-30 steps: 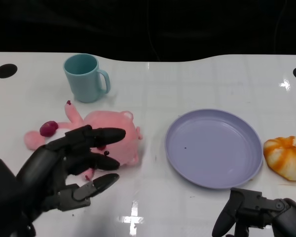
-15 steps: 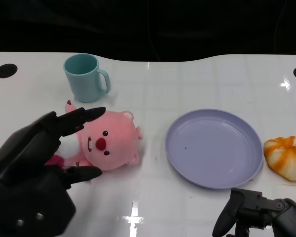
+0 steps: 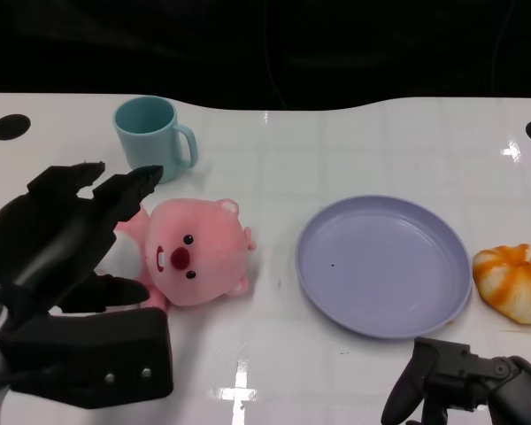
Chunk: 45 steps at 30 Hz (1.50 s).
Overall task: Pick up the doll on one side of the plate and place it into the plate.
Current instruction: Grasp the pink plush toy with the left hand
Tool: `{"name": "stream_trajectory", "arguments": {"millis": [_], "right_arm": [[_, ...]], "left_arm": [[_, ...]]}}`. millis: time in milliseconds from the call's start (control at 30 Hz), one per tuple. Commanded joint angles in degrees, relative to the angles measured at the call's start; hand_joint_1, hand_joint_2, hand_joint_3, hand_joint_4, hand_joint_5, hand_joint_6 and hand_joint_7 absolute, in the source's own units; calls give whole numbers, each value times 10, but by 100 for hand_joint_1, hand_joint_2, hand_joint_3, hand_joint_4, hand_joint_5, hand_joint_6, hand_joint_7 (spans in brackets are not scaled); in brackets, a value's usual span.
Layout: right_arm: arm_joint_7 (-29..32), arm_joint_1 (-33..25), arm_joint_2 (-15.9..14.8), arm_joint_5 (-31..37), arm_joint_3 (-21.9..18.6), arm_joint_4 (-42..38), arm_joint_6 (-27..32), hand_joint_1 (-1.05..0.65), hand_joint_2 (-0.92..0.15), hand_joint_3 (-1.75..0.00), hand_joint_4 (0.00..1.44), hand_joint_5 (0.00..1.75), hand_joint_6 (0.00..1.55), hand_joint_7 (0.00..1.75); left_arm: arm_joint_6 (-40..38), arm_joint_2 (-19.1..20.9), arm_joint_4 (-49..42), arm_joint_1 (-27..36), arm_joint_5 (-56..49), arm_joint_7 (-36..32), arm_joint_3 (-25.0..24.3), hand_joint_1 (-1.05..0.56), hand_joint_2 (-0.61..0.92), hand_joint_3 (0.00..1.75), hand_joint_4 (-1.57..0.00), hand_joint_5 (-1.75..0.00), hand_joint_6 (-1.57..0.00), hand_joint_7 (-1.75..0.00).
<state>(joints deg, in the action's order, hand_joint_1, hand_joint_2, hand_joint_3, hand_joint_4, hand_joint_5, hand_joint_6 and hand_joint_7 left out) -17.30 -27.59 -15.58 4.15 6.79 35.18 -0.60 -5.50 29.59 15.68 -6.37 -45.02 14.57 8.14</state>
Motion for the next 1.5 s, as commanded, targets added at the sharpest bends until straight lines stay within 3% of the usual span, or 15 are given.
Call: {"name": "stream_trajectory", "arguments": {"millis": [33, 767, 1133, 1500], "right_arm": [[2, 0, -3, 0, -3, 4, 1, -5, -52, -113, 66, 166, 61, 132], [5, -7, -1, 7, 4, 14, 0, -5, -52, -113, 67, 166, 61, 132], [6, -11, 0, 4, 4, 17, 0, -6, -52, -112, 67, 168, 61, 132], [5, -21, -2, 4, 3, 24, -5, -6, -51, -113, 68, 168, 61, 132]], "left_arm": [[-8, 16, -42, -34, -29, 14, 19, -68, 92, 3, 0, -24, -19, -2], [-1, -8, -332, -198, -82, -24, 137, -72, 91, 0, 0, -28, -21, 0], [-12, -58, -475, -272, -74, -17, 185, -71, 92, 1, -2, -21, -19, 0], [5, -118, -702, -358, -47, -43, 227, -70, 92, 4, -10, -18, -25, -2]]}}
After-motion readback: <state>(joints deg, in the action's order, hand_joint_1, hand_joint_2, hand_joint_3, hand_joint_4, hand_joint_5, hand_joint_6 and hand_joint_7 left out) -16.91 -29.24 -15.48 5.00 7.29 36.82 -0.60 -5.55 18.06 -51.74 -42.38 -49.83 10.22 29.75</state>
